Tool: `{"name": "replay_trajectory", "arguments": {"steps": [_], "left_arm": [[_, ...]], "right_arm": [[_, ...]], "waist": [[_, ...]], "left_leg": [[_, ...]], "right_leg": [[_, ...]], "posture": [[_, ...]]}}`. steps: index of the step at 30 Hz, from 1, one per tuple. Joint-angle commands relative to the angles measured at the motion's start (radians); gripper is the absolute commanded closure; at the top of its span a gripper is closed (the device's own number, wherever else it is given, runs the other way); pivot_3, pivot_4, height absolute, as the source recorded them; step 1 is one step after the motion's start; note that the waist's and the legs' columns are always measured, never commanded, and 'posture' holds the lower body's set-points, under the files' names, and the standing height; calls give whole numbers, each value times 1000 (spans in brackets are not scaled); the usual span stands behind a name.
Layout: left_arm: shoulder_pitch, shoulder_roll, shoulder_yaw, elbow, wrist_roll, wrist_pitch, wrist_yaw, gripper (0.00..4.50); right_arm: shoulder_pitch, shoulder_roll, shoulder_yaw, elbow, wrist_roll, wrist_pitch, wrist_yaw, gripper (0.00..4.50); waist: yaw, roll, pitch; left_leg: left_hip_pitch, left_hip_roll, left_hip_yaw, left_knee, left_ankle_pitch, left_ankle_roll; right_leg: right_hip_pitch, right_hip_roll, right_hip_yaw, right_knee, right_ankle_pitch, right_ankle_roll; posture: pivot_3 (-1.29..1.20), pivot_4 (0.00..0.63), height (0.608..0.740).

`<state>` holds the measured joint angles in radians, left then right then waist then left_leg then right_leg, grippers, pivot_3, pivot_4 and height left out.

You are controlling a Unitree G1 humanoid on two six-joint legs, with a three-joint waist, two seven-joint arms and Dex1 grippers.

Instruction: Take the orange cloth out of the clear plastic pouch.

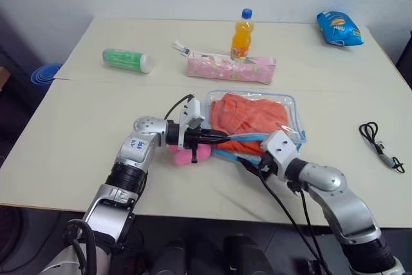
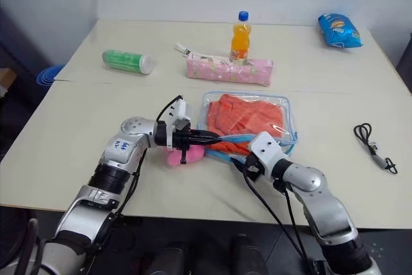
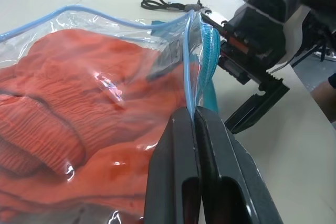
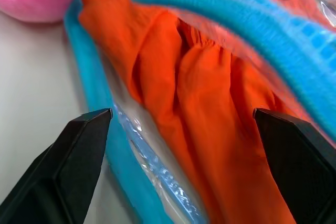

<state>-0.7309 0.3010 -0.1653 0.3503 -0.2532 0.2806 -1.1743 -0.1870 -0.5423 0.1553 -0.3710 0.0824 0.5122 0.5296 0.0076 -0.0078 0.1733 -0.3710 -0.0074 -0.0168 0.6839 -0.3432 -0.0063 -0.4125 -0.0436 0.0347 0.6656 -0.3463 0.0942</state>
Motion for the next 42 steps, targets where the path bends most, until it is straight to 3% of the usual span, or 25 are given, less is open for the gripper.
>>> {"name": "replay_trajectory", "arguments": {"steps": [1, 5, 9, 23, 26, 32, 39, 42], "left_arm": [[13, -1, 8, -60, -31, 4, -9, 4489], [16, -4, 6, -67, -31, 10, -10, 4489], [12, -11, 5, -67, -34, 12, -12, 4489], [-4, -38, 39, -54, -73, 69, 29, 4500], [-20, -57, 67, -29, -87, 134, 86, 4500], [-37, -91, 118, -11, -105, 222, 194, 4500], [-19, -95, 113, -32, -105, 259, 234, 4500], [-3, -82, 114, -53, -109, 267, 233, 4500]], "right_arm": [[-35, -2, 24, 32, -59, 7, -25, 0], [-88, 36, 33, 96, -100, 52, -80, 0], [-125, 59, 63, 167, -98, 50, -47, 0], [-180, 35, -6, 224, -3, 57, 93, 4471], [-181, 59, -56, 184, 115, 94, 165, 4471], [-126, -30, -107, 35, 339, 65, 428, 4471], [-9, -153, -226, -151, 587, 207, 522, 4471], [82, -236, -348, -210, 686, 267, 534, 4471]], "waist": [[-6, 0, 0], [-10, 0, 0], [-10, 0, 0], [-8, 0, 0], [-9, 0, 0], [-9, -1, 0], [-6, -1, 0], [-4, -1, 0]], "left_leg": [[0, 0, 0, 0, 0, 0], [0, 0, 0, 0, 0, 0], [1, 0, 0, 0, 0, 0], [1, 0, 0, 0, 0, 0], [0, 0, -1, 0, 0, 0], [0, 0, -1, 0, 0, 0], [-1, 0, -1, -1, 0, 0], [-1, 0, -1, -1, 0, 0]], "right_leg": [[0, 0, 0, 0, 0, 0], [0, 0, 0, 1, 0, 0], [0, 0, 0, 2, 0, 0], [0, -1, 0, 1, 0, 0], [0, -1, -1, 1, 0, 0], [0, 0, -1, 1, 0, 0], [0, -1, -1, -2, 0, 0], [1, -1, -1, -2, 0, 0]], "posture": [[0, 150, 740], [0, 150, 740], [0, 150, 740], [0, 150, 740], [0, 150, 740], [0, 150, 740], [0, 150, 740], [0, 150, 740]]}}
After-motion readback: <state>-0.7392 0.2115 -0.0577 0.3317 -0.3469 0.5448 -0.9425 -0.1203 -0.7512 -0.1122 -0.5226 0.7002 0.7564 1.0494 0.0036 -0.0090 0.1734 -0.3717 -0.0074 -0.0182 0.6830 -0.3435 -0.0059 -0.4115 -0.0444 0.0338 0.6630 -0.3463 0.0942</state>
